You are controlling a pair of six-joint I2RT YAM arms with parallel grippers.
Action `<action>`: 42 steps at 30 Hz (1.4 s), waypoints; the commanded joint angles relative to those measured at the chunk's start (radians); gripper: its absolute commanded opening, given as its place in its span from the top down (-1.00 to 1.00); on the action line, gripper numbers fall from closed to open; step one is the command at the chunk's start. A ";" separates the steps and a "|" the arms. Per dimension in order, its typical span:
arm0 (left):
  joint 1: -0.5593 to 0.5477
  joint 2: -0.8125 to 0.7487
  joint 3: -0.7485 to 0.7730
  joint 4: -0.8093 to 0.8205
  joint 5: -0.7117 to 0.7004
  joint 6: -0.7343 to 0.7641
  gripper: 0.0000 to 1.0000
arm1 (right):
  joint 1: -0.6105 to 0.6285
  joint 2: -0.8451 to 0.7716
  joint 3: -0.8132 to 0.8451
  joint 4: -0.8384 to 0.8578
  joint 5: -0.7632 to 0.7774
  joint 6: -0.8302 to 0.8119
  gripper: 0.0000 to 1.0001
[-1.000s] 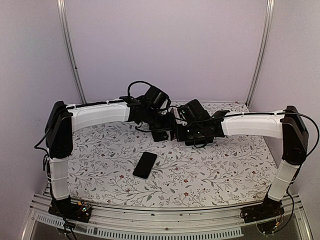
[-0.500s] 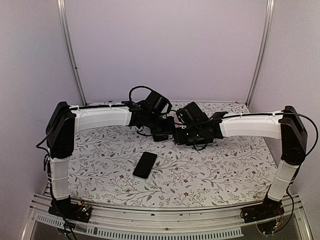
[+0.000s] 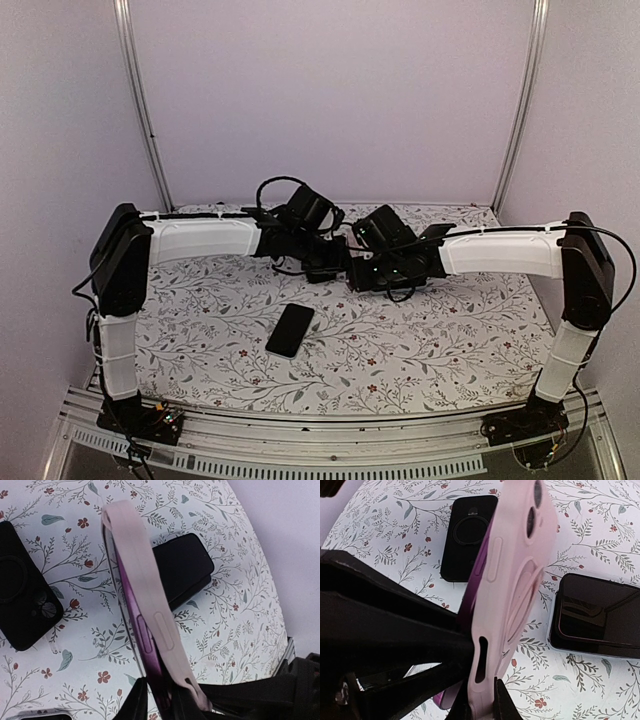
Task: Take the phone out of the phone case
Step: Remove the phone case from the phone, then place the phone at the center of the board.
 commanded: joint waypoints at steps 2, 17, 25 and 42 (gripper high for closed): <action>0.055 0.053 -0.051 -0.103 -0.089 0.040 0.88 | 0.029 -0.086 0.043 0.154 -0.023 -0.033 1.00; 0.121 -0.122 -0.103 -0.158 -0.035 0.070 1.00 | -0.019 -0.063 -0.011 0.022 0.172 -0.081 1.00; 0.150 -0.215 -0.128 -0.207 0.044 0.177 1.00 | -0.032 -0.075 -0.046 0.028 0.237 -0.121 1.00; 0.156 -0.345 -0.248 -0.464 -0.262 0.222 1.00 | -0.085 -0.159 -0.099 0.146 0.021 -0.131 1.00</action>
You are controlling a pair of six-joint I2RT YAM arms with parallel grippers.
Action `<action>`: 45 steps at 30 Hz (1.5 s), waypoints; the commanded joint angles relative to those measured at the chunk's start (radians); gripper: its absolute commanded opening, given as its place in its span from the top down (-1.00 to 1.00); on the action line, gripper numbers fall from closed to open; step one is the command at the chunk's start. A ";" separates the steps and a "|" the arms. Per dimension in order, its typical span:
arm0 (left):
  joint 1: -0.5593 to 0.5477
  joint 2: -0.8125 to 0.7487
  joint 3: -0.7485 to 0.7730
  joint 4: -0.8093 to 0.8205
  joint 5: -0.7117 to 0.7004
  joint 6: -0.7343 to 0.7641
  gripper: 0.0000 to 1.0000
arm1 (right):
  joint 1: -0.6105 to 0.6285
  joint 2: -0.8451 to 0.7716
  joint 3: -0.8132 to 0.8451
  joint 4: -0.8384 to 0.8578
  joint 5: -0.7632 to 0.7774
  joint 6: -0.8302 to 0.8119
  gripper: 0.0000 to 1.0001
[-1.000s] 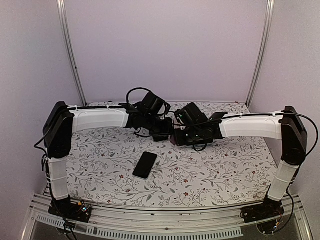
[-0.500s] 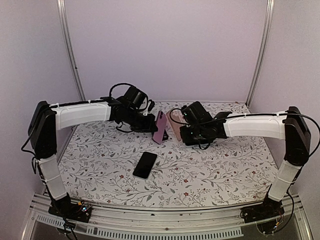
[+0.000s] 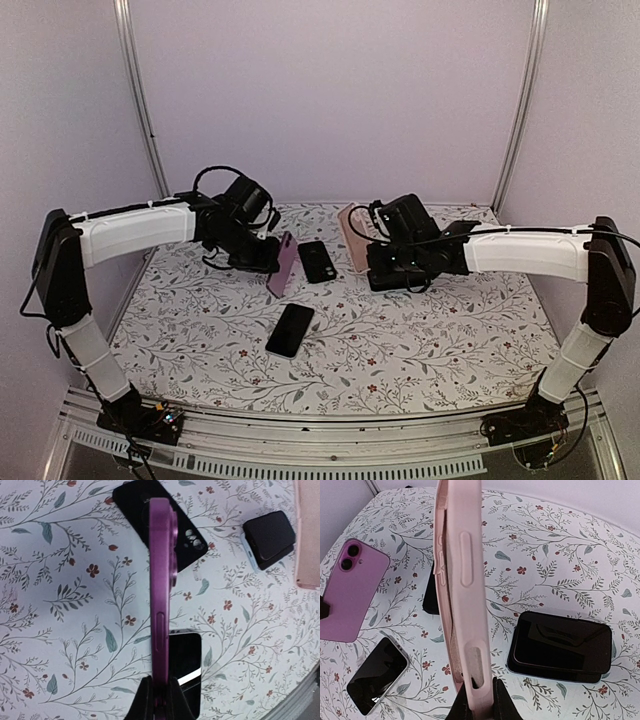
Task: Take the phone out of the phone case
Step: Place the phone at the center of the board, then place the phone case at the center of the board.
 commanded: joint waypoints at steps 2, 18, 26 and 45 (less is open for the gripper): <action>-0.017 -0.034 -0.041 -0.163 -0.225 -0.004 1.00 | -0.028 -0.055 -0.010 0.060 -0.105 0.023 1.00; -0.154 0.123 -0.008 -0.377 -0.363 -0.095 0.92 | -0.093 -0.081 -0.052 0.140 -0.303 0.058 1.00; -0.178 0.171 0.007 -0.352 -0.305 -0.095 0.51 | -0.106 -0.074 -0.067 0.157 -0.335 0.068 1.00; -0.116 0.046 -0.022 -0.166 -0.141 -0.111 0.27 | -0.183 0.016 0.017 0.142 -0.502 0.060 1.00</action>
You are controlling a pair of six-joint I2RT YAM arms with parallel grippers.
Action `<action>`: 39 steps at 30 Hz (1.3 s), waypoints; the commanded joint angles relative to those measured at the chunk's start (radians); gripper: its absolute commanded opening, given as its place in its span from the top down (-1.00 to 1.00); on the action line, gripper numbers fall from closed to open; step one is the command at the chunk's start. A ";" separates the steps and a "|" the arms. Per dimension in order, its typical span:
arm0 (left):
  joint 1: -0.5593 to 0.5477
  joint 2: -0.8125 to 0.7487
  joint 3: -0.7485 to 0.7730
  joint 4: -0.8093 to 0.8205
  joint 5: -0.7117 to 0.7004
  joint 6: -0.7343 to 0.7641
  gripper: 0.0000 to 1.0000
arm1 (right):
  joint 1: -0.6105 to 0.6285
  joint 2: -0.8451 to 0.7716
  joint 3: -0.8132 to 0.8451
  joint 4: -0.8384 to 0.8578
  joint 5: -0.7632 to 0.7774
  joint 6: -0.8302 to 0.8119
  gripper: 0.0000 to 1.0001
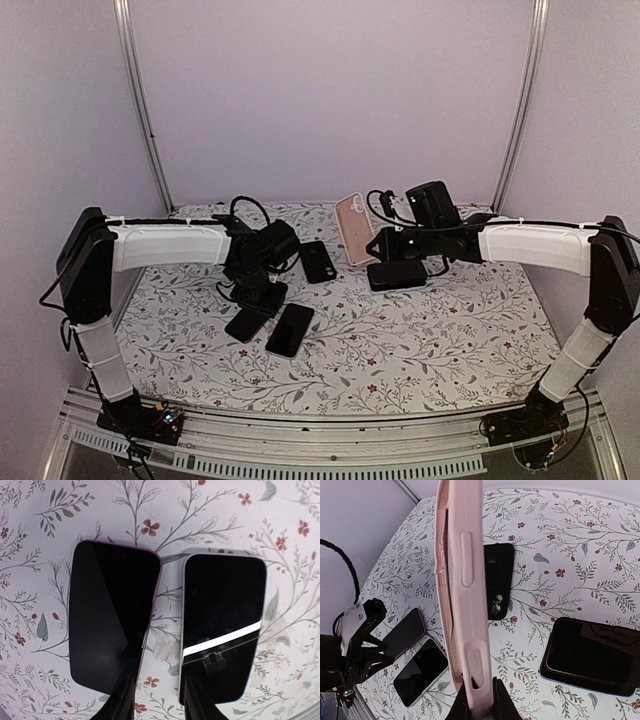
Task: Take the phone out of the phone case
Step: Place the phone case at the center of the board.
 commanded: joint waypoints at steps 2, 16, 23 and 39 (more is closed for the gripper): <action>0.061 -0.125 -0.017 0.132 0.093 -0.014 0.23 | -0.057 0.099 0.105 0.022 -0.140 0.001 1.00; 0.135 -0.230 -0.033 0.274 0.214 -0.002 0.20 | -0.160 0.501 0.499 -0.151 -0.258 -0.020 0.87; 0.148 -0.255 -0.065 0.305 0.234 -0.002 0.20 | -0.159 0.647 0.592 -0.225 -0.213 -0.010 0.69; 0.170 -0.266 -0.097 0.340 0.271 0.001 0.21 | -0.158 0.659 0.599 -0.302 -0.089 -0.046 -0.35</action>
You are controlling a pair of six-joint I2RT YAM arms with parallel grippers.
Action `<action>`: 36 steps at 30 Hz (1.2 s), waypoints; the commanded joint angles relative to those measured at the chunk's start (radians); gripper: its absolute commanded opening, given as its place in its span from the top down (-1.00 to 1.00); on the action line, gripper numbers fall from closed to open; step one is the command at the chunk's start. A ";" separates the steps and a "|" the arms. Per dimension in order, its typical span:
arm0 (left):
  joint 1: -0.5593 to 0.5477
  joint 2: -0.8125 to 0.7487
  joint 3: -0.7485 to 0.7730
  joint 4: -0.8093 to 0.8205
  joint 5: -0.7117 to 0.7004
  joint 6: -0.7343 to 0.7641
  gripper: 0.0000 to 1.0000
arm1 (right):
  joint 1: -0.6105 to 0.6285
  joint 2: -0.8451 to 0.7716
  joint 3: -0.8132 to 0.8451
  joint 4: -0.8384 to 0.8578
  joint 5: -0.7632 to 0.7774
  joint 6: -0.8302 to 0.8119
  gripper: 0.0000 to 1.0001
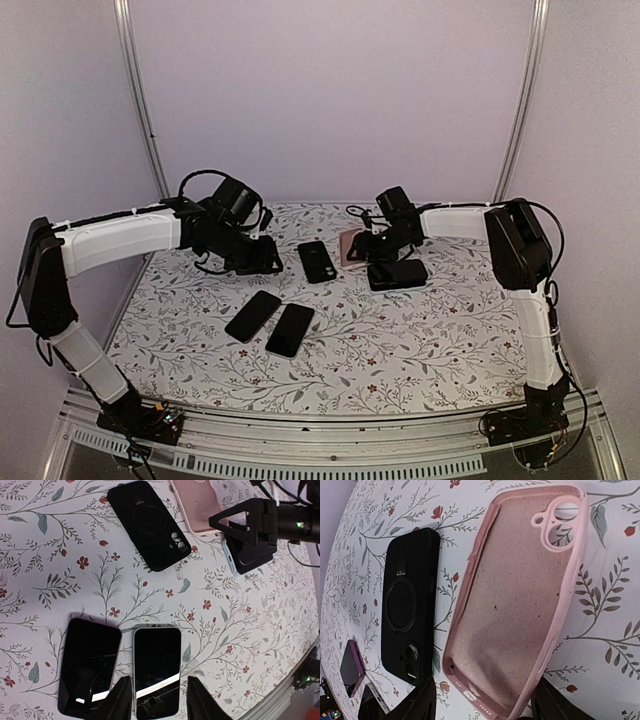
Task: Take the phone out of the phone case
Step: Place the phone case at the center of the board, then move the phone with the phone case to the center of the board.
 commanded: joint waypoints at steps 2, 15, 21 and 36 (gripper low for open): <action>0.010 -0.033 -0.016 0.025 0.012 0.008 0.21 | -0.001 -0.019 -0.006 -0.073 0.139 -0.032 -0.43; 0.012 -0.021 -0.013 0.042 0.025 -0.002 0.21 | -0.002 -0.160 -0.124 -0.029 0.188 -0.112 -0.78; 0.012 -0.009 -0.013 0.050 0.037 0.001 0.22 | -0.031 -0.170 -0.147 -0.022 0.150 -0.191 -0.89; 0.013 -0.019 -0.033 0.073 0.040 0.000 0.23 | -0.099 -0.174 -0.254 -0.023 -0.094 -0.275 -0.95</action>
